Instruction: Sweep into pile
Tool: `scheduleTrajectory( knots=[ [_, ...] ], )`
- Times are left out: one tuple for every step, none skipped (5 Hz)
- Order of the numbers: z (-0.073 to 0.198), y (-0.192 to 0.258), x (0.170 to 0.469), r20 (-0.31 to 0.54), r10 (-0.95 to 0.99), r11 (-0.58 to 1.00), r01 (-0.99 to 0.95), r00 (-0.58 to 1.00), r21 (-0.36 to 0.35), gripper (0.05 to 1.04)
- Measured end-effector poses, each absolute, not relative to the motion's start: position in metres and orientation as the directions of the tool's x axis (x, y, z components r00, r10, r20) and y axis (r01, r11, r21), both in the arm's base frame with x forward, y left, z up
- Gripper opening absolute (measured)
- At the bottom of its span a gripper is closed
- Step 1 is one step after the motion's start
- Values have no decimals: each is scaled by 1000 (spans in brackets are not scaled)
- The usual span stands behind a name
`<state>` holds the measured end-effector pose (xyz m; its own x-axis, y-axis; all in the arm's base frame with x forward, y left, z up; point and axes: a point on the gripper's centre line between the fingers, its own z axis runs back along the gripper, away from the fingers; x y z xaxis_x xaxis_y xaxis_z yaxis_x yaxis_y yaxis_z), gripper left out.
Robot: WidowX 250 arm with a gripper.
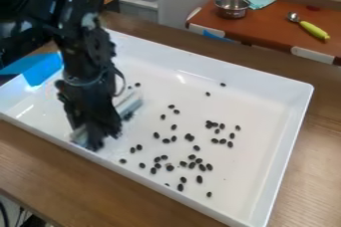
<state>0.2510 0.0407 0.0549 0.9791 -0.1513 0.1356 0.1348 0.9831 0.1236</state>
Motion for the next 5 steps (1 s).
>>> scheduleTrajectory(
  knots=[
    [54,24,251,133,-147,984,131,980,117,378],
    [54,8,251,130,-133,986,119,983,113,378],
    [53,-7,254,117,-128,988,116,985,105,378],
    [54,-24,251,110,-133,988,123,985,90,378],
    [54,-43,245,84,-145,988,140,986,67,378]
  ],
)
